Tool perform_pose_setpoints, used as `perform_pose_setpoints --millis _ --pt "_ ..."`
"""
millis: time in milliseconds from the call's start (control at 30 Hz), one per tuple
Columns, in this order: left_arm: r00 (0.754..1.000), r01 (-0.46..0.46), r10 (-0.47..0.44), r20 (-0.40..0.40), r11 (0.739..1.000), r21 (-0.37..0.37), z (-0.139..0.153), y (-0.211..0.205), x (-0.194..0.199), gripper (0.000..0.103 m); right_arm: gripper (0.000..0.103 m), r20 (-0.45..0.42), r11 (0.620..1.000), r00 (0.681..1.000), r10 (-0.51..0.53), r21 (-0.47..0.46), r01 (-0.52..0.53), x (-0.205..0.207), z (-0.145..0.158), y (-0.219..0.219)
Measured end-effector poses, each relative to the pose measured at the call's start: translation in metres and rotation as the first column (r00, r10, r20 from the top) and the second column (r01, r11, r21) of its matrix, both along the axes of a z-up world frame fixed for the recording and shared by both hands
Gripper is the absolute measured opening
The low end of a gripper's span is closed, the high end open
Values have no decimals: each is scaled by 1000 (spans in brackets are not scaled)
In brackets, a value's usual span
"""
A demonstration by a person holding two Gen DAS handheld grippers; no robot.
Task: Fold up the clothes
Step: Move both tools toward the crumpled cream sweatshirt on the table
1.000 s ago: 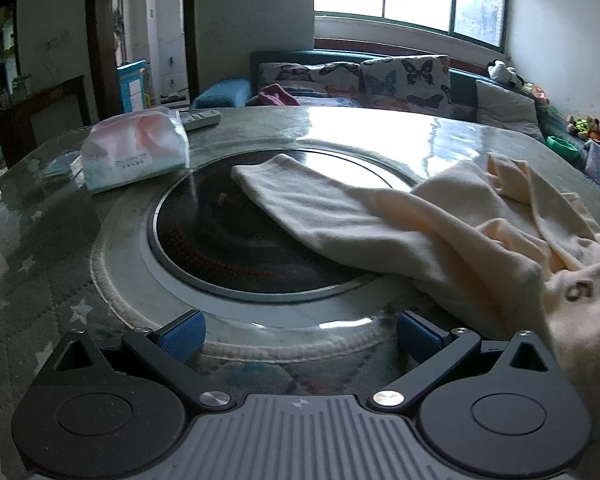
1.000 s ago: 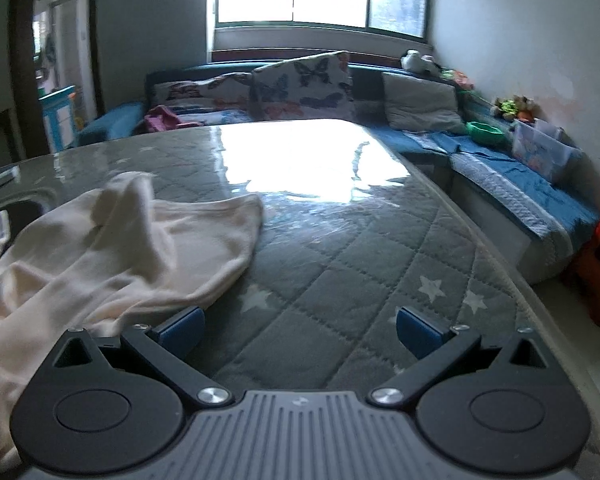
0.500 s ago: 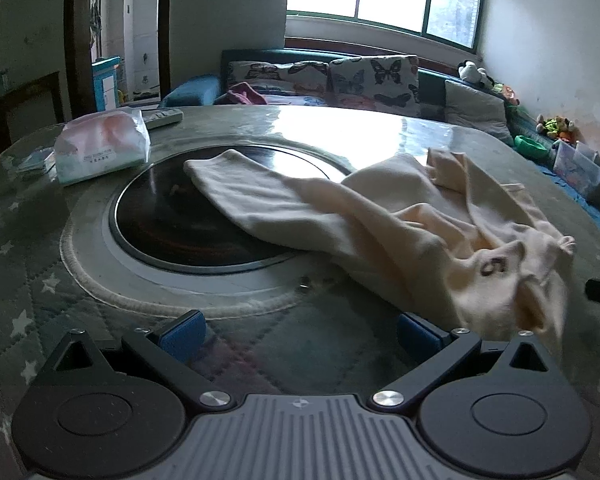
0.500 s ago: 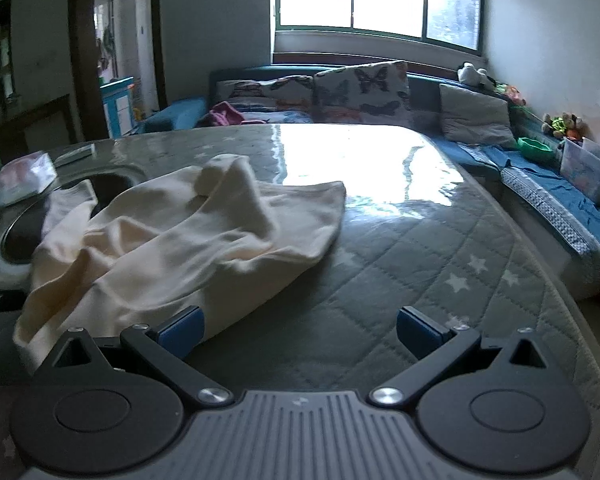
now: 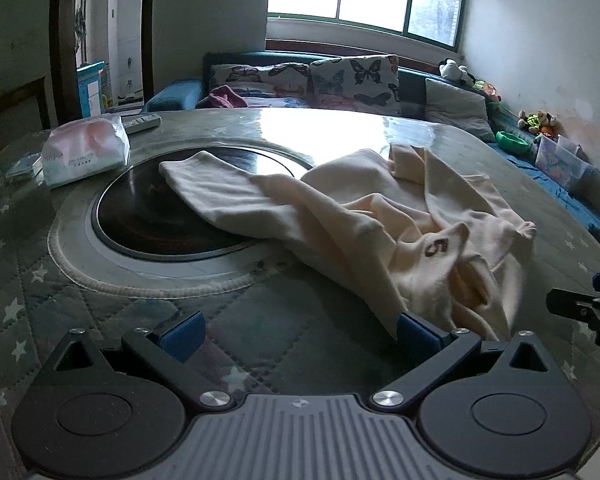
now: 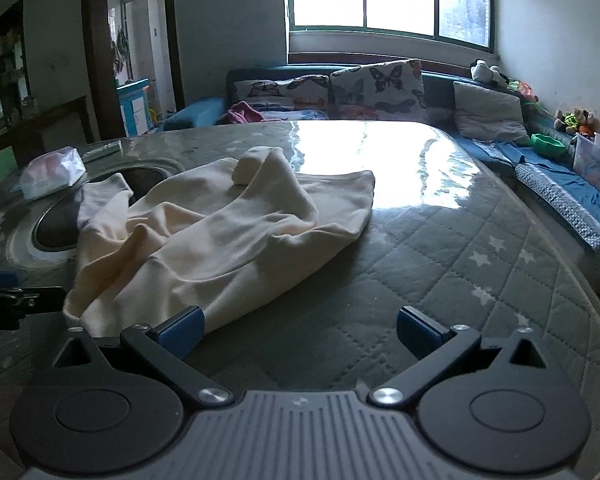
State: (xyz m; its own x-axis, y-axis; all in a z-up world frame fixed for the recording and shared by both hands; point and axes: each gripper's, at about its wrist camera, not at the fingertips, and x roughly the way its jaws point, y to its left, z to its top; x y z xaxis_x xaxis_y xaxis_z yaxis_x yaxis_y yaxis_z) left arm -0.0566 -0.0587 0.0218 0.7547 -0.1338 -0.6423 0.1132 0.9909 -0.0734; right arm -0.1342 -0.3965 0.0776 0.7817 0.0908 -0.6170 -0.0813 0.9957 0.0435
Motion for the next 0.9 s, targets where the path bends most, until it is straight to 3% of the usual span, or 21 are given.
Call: perform_pose_setpoints --millis 900 --pt "999 38 -38 18 999 35 9 -20 -20 103 103 -3 997 997 75 14 -75 -25 -4 23"
